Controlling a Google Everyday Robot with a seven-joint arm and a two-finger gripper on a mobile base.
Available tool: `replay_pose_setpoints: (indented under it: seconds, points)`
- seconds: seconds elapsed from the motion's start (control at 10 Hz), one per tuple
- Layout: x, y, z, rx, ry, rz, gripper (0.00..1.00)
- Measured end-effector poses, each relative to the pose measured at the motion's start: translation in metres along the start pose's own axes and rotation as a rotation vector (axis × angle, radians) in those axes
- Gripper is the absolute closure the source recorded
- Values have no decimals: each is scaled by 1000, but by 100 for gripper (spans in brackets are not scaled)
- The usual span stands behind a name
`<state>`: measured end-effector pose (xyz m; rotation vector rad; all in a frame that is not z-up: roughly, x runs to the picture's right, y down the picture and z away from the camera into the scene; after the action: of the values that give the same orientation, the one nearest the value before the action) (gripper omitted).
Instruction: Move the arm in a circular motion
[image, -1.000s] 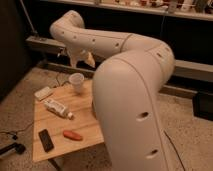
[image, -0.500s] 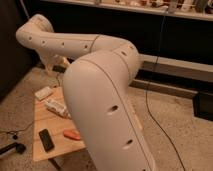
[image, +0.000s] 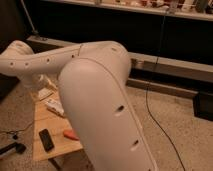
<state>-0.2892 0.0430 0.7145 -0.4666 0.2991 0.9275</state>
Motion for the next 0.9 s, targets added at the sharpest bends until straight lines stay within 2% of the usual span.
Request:
replay_pose_setpoints:
  seconds: [0.1,0.3,0.4,0.6,0.8,0.9]
  points:
    - [18,-2,-1,-4,8,-4,35]
    - [80,-26,4,4,58,20,35]
    - [101,-34,7,6,79,38,35]
    - [151,-60,19,21,148,99,35]
    - [187,-97,29,63,199,188,35]
    - [190,-123,30,97,202,250,35]
